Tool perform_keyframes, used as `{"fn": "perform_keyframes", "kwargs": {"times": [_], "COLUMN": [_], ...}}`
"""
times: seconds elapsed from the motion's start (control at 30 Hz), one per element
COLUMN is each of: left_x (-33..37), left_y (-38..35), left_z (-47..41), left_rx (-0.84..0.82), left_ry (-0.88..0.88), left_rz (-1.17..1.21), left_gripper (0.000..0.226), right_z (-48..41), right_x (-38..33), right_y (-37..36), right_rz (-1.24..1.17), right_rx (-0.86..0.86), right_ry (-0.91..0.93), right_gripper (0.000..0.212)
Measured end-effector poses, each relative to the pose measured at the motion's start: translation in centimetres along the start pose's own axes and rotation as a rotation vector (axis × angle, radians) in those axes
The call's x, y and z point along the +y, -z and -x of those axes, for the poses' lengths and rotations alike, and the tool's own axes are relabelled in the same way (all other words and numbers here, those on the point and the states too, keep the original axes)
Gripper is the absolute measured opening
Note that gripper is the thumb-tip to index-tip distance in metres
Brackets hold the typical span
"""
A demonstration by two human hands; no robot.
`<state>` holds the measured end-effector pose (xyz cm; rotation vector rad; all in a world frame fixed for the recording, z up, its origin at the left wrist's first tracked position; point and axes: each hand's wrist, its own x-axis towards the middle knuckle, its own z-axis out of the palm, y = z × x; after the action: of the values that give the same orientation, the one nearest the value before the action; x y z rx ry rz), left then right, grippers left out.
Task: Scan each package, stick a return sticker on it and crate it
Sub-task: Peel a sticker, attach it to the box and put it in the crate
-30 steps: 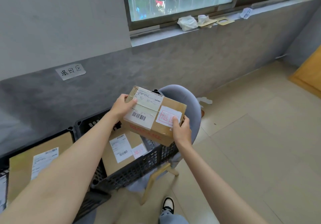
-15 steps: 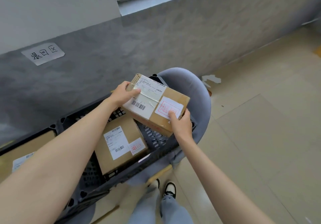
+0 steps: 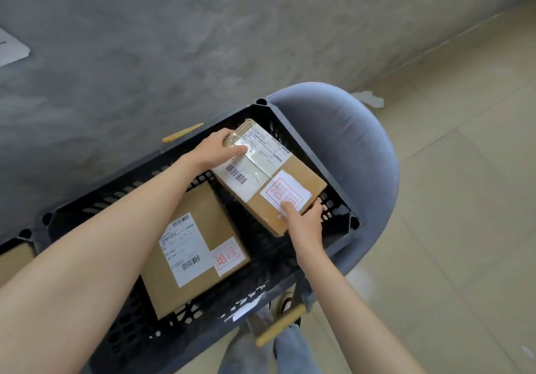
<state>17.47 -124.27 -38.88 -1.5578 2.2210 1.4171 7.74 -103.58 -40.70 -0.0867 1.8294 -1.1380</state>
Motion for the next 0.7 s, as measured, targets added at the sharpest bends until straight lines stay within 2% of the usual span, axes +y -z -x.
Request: {"fn": "perform_keyframes", "kwargs": {"times": [0.37, 0.7], "left_x": [-3.1, -3.9], "left_y": [-3.5, -4.9], "left_z": [-7.2, -9.2], "left_rx": [-0.053, -0.049], "left_ry": [-0.009, -0.037], "left_rz": [-0.142, -0.198], "left_gripper": [0.064, 0.056], "right_z": [-5.5, -7.6], "right_x": [3.1, 4.2], "right_y": [-3.0, -4.7], "right_rz": [-0.094, -0.103], "right_rx": [0.062, 0.161], "right_ry": [-0.167, -0.231], "right_gripper": [0.059, 0.063]}}
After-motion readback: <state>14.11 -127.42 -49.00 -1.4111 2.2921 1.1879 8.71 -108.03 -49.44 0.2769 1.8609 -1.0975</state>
